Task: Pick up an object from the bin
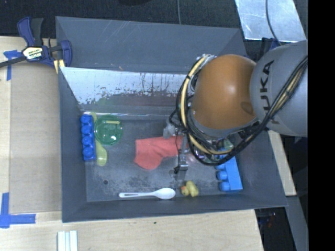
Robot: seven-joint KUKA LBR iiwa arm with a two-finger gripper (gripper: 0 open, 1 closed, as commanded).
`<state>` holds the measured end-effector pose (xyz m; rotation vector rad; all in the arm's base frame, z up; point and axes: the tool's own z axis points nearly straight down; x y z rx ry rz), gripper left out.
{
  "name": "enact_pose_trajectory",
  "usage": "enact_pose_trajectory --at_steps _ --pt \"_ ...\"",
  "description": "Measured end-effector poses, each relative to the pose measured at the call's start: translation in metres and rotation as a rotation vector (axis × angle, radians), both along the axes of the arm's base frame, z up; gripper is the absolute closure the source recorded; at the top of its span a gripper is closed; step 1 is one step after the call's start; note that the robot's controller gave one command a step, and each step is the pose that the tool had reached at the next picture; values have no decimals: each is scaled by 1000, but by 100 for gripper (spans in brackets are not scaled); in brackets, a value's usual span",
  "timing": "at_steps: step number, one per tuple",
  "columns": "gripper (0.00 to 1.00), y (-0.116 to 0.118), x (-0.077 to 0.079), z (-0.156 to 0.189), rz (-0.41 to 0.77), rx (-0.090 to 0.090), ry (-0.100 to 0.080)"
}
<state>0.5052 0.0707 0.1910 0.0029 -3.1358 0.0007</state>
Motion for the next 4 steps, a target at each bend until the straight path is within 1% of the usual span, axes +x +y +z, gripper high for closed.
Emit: enact_pose_trajectory --at_steps 1,2,3,4 --pt "0 0 2 5 -2 1 -9" --pt "0 25 30 -55 13 2 -14" --pt "0 28 26 -117 -32 1 -17" --pt "100 0 51 -119 95 4 -23"
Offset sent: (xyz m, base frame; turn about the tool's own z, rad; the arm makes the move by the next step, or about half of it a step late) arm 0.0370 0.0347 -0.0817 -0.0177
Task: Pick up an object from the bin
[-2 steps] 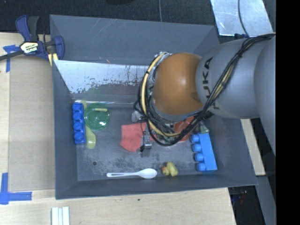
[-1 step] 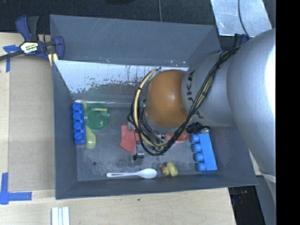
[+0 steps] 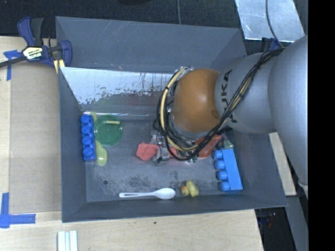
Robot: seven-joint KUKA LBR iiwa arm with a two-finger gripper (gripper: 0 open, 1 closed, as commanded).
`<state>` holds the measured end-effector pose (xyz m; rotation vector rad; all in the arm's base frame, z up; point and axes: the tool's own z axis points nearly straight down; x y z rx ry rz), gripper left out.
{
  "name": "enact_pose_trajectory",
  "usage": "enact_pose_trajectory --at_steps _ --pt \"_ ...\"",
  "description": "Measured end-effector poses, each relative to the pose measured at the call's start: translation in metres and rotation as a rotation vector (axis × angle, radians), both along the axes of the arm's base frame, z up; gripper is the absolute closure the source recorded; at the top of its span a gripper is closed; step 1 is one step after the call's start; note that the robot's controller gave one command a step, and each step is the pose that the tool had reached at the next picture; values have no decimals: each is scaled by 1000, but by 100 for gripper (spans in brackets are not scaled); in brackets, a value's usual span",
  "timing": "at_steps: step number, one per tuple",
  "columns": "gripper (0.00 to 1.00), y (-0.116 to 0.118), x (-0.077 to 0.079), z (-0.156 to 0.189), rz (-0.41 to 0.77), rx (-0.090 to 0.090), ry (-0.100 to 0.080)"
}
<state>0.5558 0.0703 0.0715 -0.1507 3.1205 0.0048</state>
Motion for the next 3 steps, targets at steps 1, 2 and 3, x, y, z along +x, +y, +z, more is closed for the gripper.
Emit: enact_pose_trajectory --at_steps 1,2,3 --pt "100 0 0 0 0 0 0" --pt "100 12 -35 61 15 -1 6" --pt "100 -4 -18 139 14 -1 6"
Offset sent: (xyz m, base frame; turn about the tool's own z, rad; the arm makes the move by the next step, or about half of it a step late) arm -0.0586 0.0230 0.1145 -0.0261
